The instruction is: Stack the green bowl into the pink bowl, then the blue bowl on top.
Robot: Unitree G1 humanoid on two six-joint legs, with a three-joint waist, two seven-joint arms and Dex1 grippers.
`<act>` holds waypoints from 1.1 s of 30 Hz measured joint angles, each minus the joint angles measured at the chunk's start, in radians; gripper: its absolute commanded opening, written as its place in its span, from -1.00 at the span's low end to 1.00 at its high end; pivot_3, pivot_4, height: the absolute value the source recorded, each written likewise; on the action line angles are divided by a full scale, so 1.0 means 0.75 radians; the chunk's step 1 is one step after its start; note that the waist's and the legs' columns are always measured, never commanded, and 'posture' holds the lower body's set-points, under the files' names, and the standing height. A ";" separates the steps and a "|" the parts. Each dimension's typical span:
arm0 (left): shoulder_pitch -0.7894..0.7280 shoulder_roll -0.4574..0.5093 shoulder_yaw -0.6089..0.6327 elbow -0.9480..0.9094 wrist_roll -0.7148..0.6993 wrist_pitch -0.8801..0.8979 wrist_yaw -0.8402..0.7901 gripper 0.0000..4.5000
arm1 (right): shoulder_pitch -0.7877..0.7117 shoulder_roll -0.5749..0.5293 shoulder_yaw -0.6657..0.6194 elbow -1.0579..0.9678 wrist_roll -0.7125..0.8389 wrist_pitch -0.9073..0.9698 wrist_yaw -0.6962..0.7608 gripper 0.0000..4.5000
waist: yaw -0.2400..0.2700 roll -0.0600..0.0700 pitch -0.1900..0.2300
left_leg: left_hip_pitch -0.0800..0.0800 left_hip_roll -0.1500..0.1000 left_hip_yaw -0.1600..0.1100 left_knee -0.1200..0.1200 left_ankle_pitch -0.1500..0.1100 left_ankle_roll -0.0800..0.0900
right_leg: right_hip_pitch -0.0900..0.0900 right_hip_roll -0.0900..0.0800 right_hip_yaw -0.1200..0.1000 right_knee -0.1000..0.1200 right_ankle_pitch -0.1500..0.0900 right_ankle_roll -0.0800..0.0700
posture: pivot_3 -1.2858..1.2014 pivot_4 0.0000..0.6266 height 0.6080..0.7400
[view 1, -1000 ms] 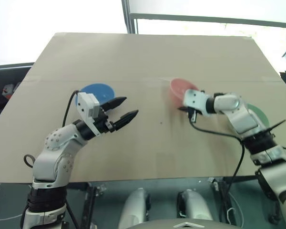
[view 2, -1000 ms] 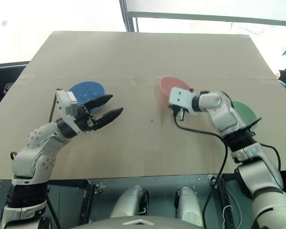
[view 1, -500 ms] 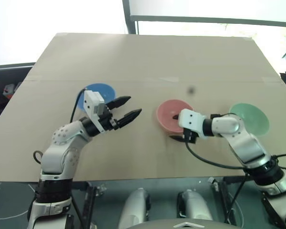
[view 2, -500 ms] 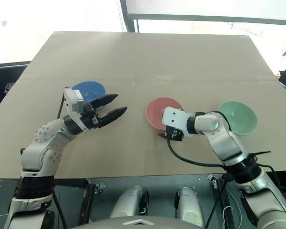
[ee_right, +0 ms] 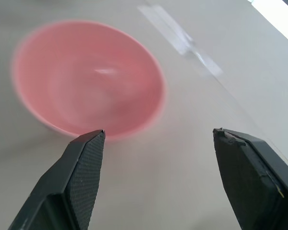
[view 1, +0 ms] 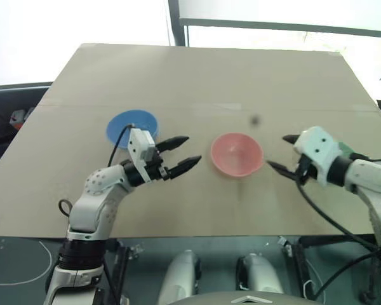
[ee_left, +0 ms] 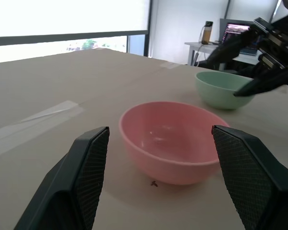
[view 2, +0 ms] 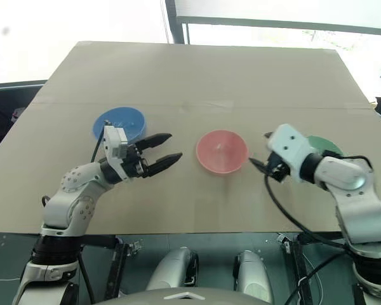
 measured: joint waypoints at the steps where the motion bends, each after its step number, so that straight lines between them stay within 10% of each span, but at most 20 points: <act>1: -0.001 -0.001 -0.011 0.000 0.001 -0.006 -0.012 0.60 | 0.033 -0.014 -0.017 -0.001 -0.008 0.021 -0.027 0.67 | 0.000 0.000 0.000 | 0.000 0.000 0.000 0.000 0.000 0.000 | 0.000 0.000 0.000 0.000 0.000 0.000 | 0.03 -0.52 1.00; 12: -0.006 0.071 -0.019 -0.009 -0.114 -0.003 -0.294 0.60 | 0.193 0.060 -0.043 0.076 -0.020 0.163 -0.266 0.67 | -0.002 0.000 0.000 | 0.000 0.000 0.001 0.000 0.000 0.000 | 0.000 0.000 0.001 0.000 0.000 0.000 | 0.03 -0.52 1.00; 22: -0.027 0.102 -0.019 -0.011 -0.149 0.016 -0.372 0.60 | 0.175 0.087 -0.004 0.236 -0.022 0.077 -0.346 -0.86 | -0.003 0.001 0.000 | 0.000 0.000 0.001 0.000 0.000 0.000 | 0.000 0.001 0.001 0.000 0.000 0.000 | 0.03 -0.52 1.00; 33: -0.035 0.043 -0.011 0.013 -0.056 -0.033 -0.190 0.60 | 0.047 0.035 0.064 0.242 -0.006 -0.045 -0.323 -0.94 | -0.005 0.001 0.000 | 0.001 0.001 0.001 0.000 0.000 0.001 | 0.000 0.001 0.002 0.000 0.000 0.000 | 0.03 -0.52 1.00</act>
